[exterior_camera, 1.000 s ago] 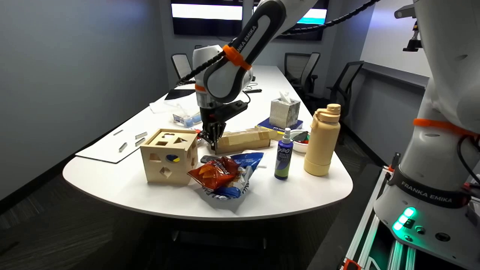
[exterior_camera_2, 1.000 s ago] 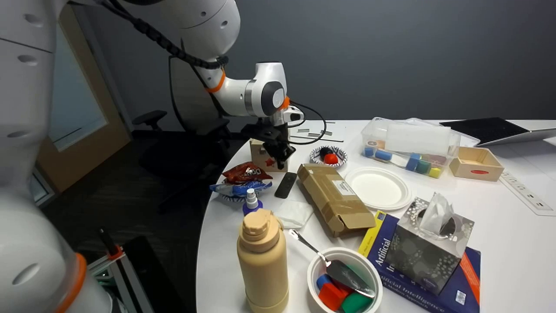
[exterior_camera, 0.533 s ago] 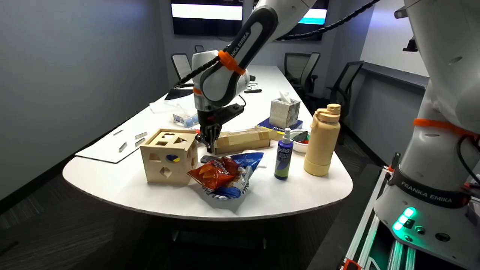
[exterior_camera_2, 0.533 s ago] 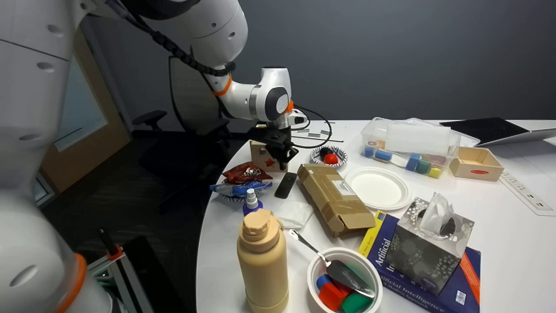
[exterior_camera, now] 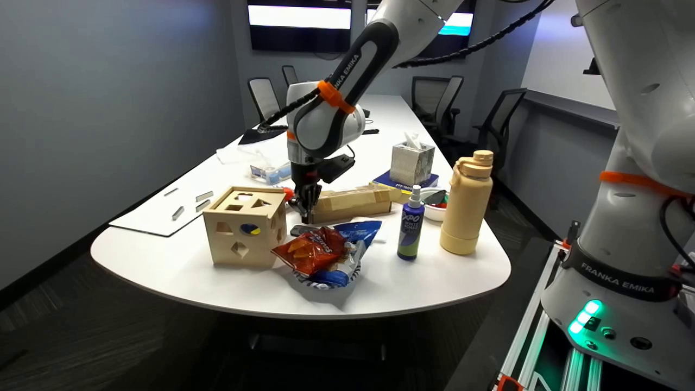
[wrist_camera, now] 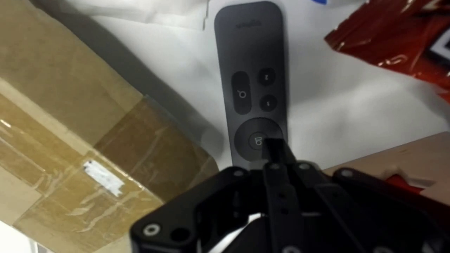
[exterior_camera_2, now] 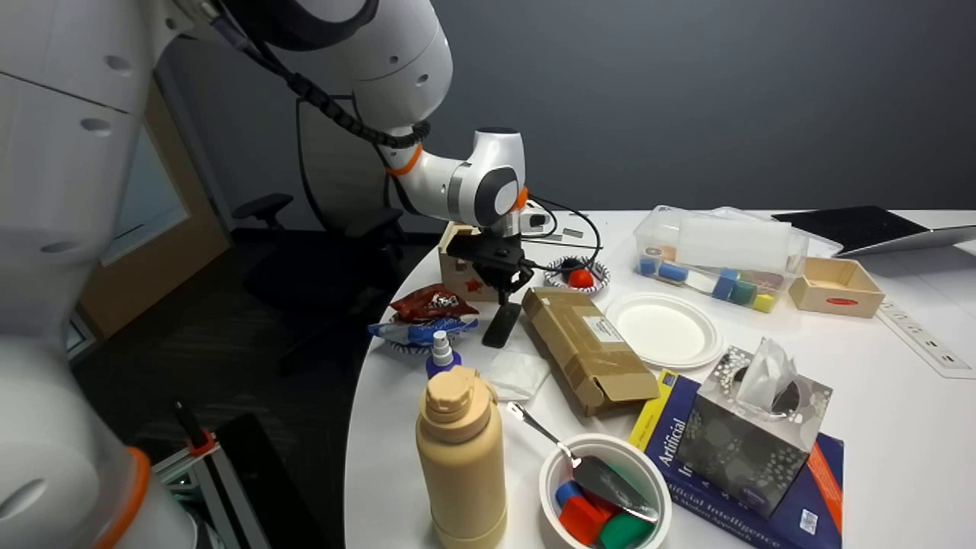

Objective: Press a button on the remote

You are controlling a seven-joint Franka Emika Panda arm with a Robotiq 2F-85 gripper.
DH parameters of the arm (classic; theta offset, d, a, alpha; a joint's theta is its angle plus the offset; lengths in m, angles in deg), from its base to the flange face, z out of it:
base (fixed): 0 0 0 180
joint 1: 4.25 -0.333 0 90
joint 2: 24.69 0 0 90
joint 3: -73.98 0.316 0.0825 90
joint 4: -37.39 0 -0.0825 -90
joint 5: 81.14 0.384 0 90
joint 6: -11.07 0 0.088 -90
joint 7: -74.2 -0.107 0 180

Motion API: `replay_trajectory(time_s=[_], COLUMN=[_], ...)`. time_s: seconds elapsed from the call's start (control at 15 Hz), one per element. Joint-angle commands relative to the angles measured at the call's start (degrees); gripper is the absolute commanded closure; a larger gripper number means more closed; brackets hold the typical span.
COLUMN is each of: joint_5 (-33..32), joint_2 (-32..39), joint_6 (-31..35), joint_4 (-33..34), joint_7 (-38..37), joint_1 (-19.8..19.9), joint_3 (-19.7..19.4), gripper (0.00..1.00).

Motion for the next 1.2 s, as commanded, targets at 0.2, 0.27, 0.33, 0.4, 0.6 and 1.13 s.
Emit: replay_trajectory(time_s=[0.2, 0.27, 0.33, 0.4, 0.6, 1.13], joint_5=[1.1, 1.1, 1.1, 1.1, 1.0, 1.1], joint_2=[2.5, 2.7, 2.9, 3.1, 3.4, 5.3], joint_6=[1.4, 1.6, 1.5, 1.5, 1.7, 1.7], joint_4=[2.4, 2.6, 2.7, 2.8, 2.7, 4.7], joint_7=[4.7, 5.1, 5.3, 5.4, 5.5, 4.9], joint_1=[1.0, 1.1, 1.1, 1.1, 1.0, 1.1], joint_3=[1.1, 1.2, 1.3, 1.3, 1.3, 0.8], gripper=[1.0, 1.0, 1.0, 1.0, 1.0, 1.0])
